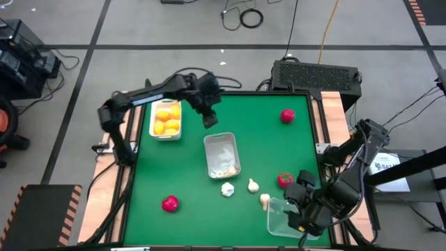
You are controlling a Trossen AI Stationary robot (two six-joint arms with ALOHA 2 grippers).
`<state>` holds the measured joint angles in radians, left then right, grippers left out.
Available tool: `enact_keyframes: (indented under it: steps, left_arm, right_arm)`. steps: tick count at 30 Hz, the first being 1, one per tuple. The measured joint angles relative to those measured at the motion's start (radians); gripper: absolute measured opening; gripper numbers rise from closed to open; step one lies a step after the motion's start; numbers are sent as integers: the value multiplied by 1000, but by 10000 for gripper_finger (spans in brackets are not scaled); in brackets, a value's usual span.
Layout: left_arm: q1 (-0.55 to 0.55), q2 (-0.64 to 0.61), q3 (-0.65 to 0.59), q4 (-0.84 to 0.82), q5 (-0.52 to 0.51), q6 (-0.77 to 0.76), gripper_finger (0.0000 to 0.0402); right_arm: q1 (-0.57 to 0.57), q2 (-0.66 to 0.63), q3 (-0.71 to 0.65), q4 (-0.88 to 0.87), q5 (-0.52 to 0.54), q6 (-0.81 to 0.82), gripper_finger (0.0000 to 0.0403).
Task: Sort produce into baskets
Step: Adjust the gray bin
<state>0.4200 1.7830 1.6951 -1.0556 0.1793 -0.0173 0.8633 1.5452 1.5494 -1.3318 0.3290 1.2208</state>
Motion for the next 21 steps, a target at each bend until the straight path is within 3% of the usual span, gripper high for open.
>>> enact_keyframes:
  steps: [4, 8, 15, 21]
  left_arm:
    - [-74, -125, -102, 33, -139, -68, 158]
    - [-193, -261, -237, 151, -147, -189, 136]
    - [-504, -434, -472, 298, -341, -451, 112]
    - [-770, -458, -544, 370, -559, -677, 104]
  right_arm:
    - [-53, 0, 0, 0, 75, -32, 377]
    - [-133, 1, 0, 10, 89, -57, 377]
    - [-265, 68, 0, 133, -35, -243, 377]
    - [-348, 191, 0, 179, -94, -310, 377]
